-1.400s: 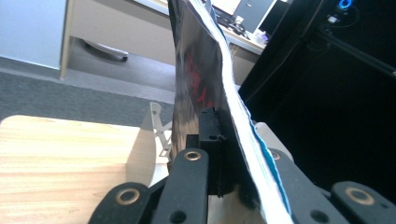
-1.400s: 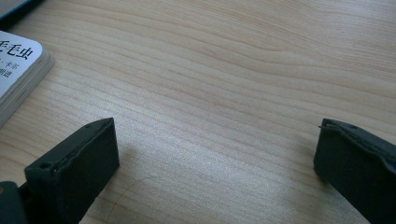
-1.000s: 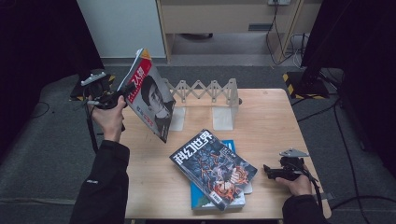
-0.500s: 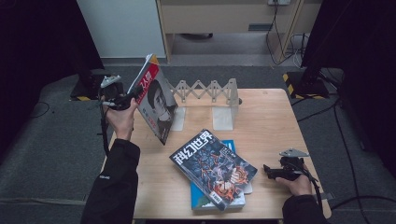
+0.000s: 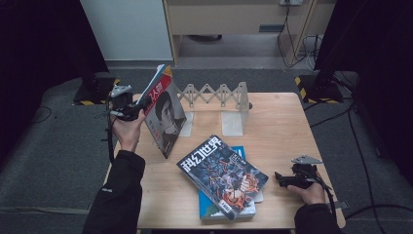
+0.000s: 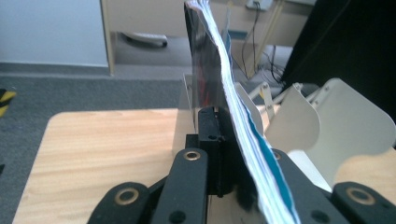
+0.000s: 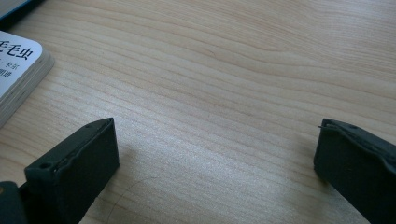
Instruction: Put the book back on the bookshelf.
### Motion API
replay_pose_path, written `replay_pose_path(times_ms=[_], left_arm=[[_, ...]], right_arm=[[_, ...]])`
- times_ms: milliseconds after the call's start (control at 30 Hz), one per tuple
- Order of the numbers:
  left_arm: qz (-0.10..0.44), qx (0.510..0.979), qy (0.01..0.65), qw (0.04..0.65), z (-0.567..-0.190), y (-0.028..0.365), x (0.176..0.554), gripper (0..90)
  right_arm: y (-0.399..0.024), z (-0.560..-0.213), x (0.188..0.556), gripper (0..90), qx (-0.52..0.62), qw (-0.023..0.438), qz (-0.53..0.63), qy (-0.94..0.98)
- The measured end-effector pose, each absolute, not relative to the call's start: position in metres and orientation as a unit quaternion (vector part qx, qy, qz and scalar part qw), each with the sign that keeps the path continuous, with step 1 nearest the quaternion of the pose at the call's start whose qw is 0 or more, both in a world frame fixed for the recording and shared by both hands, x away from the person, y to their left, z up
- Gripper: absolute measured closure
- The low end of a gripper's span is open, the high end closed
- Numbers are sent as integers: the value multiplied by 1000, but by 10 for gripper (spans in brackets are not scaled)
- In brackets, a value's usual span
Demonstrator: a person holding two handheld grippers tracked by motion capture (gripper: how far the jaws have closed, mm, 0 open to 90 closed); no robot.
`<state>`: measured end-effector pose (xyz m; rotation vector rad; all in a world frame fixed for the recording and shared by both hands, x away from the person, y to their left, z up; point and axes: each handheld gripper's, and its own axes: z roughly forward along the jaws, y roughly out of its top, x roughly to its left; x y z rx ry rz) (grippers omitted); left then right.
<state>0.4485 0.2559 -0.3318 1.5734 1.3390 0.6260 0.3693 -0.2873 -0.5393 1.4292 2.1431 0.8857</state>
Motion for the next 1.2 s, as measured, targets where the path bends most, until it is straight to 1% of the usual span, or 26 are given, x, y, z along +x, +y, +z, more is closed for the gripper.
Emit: replay_pose_path(times_ms=[33,100,300,367,400,467,567,667,733,767,833,900,1000,1200], left_arm=[[244,648,549,468,-331,256,449,851],[247,659,547,453,-331,256,447,849],[235,674,546,440,-328,256,446,836],[208,685,548,432,-326,255,452,793],[203,688,547,431,-326,254,454,760],[212,695,549,413,-325,250,459,726],[198,694,558,411,-325,248,467,721],[193,695,562,405,-323,246,471,749],[199,697,565,394,-321,245,472,835],[205,696,566,390,-321,244,471,850],[210,696,566,389,-321,242,471,858],[244,690,565,382,-322,235,467,859],[267,675,568,387,-323,232,467,860],[279,662,588,373,-321,226,474,860]], right_arm=[[-287,-539,369,1,513,207,318,770],[-287,-539,369,1,513,207,318,770],[-287,-539,369,1,514,207,318,769],[-287,-539,369,1,513,207,318,770],[-287,-539,369,1,513,207,318,770],[-287,-539,369,1,513,207,318,770],[-287,-539,369,1,513,207,318,770],[-287,-539,369,1,513,207,318,770],[-287,-539,369,1,513,207,318,770],[-287,-539,369,1,513,207,318,770],[-287,-539,369,1,513,207,318,770],[-287,-539,369,1,514,207,318,770],[-287,-539,369,1,513,207,318,770],[-287,-539,370,1,513,208,319,769]])
